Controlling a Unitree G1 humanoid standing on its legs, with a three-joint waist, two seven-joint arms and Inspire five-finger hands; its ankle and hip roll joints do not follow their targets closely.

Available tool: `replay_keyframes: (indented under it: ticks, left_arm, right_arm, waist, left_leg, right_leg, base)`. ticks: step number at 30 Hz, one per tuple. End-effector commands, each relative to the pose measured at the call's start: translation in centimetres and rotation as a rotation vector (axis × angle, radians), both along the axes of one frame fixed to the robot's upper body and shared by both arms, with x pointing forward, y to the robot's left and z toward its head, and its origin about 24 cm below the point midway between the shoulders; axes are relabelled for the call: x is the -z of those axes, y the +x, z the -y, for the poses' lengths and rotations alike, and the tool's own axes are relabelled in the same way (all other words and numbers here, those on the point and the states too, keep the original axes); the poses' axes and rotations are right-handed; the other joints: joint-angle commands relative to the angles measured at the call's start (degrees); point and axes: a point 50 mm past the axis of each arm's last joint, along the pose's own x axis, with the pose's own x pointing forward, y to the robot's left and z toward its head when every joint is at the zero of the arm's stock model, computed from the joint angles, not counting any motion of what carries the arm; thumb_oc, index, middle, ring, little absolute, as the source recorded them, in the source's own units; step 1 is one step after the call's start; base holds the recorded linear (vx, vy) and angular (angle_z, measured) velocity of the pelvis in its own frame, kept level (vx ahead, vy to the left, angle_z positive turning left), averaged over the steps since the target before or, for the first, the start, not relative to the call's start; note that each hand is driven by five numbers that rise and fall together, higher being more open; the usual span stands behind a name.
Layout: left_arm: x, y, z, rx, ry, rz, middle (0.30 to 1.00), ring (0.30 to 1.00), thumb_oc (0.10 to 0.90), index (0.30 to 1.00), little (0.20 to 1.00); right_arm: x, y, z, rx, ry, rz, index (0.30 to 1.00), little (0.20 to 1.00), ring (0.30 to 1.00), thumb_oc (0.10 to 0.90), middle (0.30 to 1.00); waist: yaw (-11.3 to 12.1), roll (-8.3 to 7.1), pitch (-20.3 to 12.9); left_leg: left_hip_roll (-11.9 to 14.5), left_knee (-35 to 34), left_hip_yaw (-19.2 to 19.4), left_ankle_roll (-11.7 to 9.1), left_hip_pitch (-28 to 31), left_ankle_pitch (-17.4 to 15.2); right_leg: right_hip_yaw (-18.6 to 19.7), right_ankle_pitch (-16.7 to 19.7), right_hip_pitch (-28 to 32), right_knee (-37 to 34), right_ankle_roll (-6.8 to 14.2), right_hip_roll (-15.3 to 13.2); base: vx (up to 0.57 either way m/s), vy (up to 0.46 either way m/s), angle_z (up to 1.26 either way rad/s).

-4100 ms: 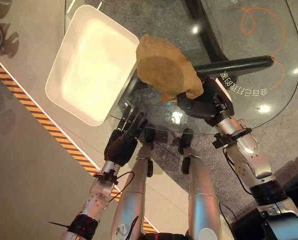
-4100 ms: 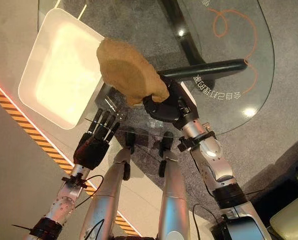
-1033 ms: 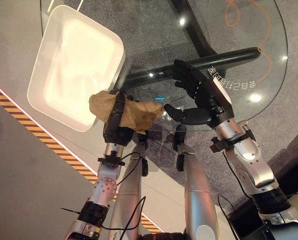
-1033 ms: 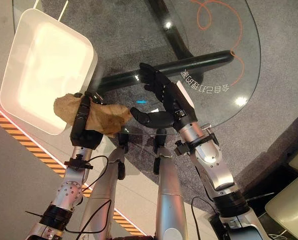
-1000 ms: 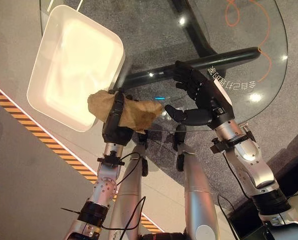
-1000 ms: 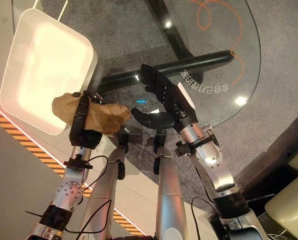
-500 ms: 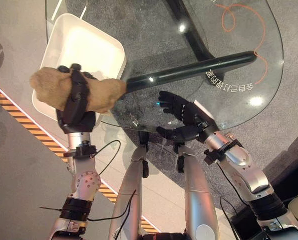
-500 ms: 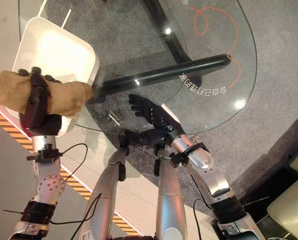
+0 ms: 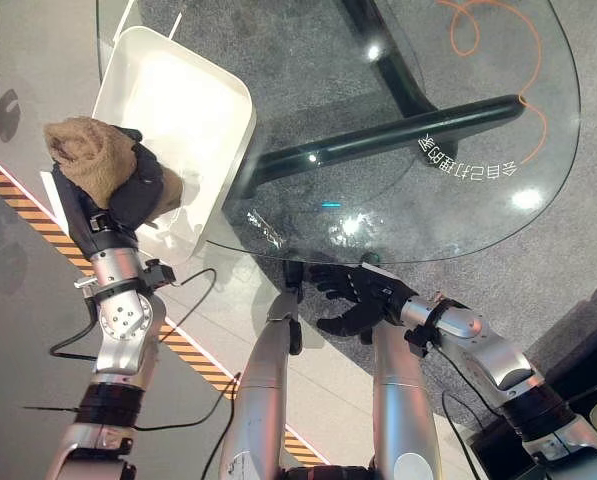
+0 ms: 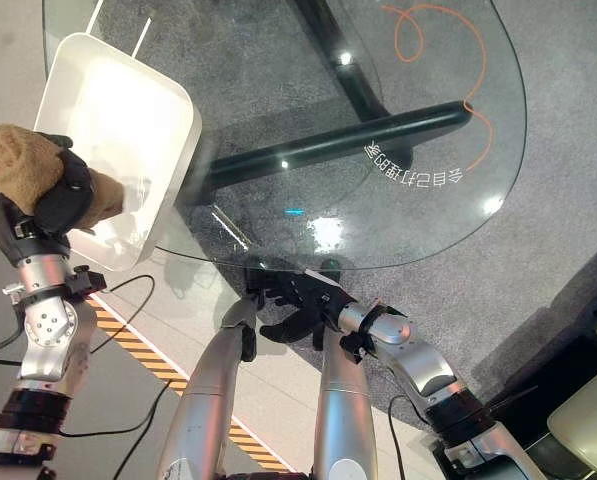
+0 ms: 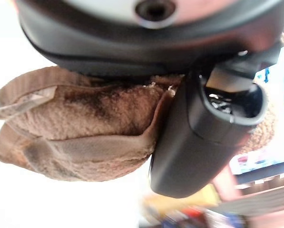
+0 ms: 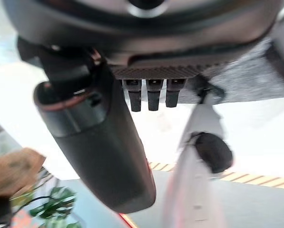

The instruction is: Wipe the table with a cloth and put it in the basket.

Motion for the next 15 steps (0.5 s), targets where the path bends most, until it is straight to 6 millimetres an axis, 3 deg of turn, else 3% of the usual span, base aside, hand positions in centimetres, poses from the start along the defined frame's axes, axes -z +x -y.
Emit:
replay_keyframes:
  ticks: [1, 8, 15]
  left_arm:
    - [-5.3, -1.0, -3.1, -0.228, 0.035, 0.223, 0.3, 0.3, 0.1, 0.3, 0.2]
    - [-7.8, 0.5, -6.1, -0.541, 0.094, 0.15, 0.3, 0.3, 0.1, 0.3, 0.2]
    - [-9.3, 1.8, -6.5, -0.557, 0.077, 0.079, 0.3, 0.3, 0.1, 0.3, 0.2]
  right_arm:
    - [0.1, -0.9, -0.9, -0.106, 0.013, -0.044, 0.9, 0.9, 0.9, 0.8, 0.9]
    - [1.5, -1.0, -0.1, -0.091, 0.002, -0.146, 0.9, 0.9, 0.9, 0.8, 0.9]
    - [1.9, -0.9, -0.3, -0.083, 0.005, -0.172, 0.9, 0.9, 0.9, 0.8, 0.9]
  waist:
    - [-0.44, 1.77, -1.52]
    - [-1.63, 0.75, -1.52]
    - [-2.14, 0.11, -1.52]
  left_leg:
    - [-2.88, 6.35, 0.98, -0.73, -1.53, -6.1]
    - [-2.02, 7.6, 1.67, -0.95, -4.74, -6.11]
    - [-1.57, 8.82, 1.72, -0.9, -7.41, -6.29]
  right_leg:
    - [-0.53, 1.01, 0.61, -4.86, -0.46, 4.09]
    - [-0.27, 1.54, -2.63, -4.25, -0.09, 4.1]
    - [-0.11, 1.66, -5.45, -2.91, 0.35, 4.4]
  base:
    - [0.02, 0.087, -0.04]
    - [0.03, 0.076, 0.0]
    - [0.02, 0.045, 0.01]
